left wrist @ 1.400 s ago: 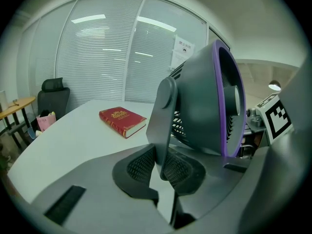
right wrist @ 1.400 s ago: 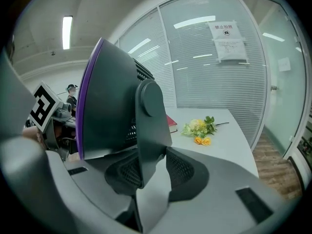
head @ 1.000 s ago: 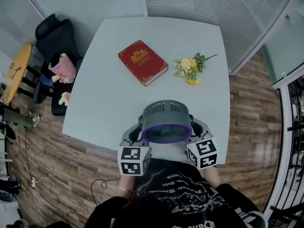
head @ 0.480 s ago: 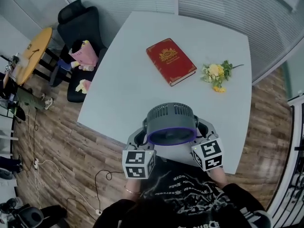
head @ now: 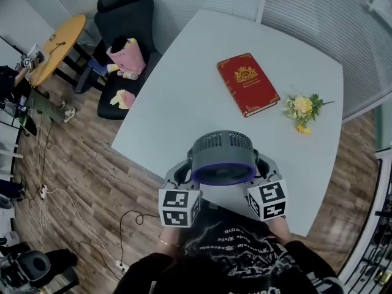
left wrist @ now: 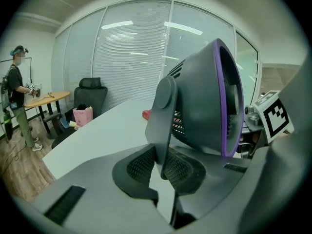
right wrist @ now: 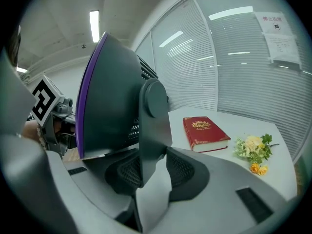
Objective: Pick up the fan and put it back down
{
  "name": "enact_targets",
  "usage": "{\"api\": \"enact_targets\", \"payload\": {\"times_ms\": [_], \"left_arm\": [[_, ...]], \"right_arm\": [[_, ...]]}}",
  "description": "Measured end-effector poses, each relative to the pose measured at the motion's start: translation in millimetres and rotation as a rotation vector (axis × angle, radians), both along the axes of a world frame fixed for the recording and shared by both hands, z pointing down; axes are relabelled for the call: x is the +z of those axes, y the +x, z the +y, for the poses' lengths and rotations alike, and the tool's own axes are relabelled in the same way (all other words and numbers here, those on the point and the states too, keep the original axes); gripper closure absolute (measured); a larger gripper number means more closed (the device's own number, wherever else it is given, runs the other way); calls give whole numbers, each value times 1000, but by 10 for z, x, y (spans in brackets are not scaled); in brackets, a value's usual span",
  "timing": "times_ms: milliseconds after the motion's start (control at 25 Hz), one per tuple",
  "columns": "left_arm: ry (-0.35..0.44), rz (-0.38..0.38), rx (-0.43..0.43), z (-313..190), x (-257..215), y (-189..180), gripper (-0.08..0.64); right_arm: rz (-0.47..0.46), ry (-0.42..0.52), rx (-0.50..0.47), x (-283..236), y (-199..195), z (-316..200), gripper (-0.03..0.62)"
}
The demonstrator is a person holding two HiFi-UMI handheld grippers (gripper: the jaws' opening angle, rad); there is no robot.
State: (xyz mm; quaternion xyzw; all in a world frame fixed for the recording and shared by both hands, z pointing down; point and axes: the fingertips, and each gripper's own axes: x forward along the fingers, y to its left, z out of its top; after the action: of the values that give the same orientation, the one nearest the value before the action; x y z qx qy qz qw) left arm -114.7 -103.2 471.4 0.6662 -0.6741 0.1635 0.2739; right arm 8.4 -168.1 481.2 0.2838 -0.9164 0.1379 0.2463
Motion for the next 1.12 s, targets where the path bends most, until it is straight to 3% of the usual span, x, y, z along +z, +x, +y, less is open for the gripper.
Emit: {"api": "enact_targets", "payload": {"times_ms": [560,720,880,1120], "left_arm": [[-14,-6,-32,-265,103,-857,518],[-23,-20,-33,-374,179,-1087,518],[-42,-2,-36,-458,296,-1298,518],[-71,-17,-14,-655,501,-1580,518]], "right_arm": [[29,0,-63,123,-917,-354,474],[75,-5,-63,263,-1150,-458,476],[52,-42,-56,367,-1360,-554,479],[91,-61,-32,599,-1625,-723,482]]}}
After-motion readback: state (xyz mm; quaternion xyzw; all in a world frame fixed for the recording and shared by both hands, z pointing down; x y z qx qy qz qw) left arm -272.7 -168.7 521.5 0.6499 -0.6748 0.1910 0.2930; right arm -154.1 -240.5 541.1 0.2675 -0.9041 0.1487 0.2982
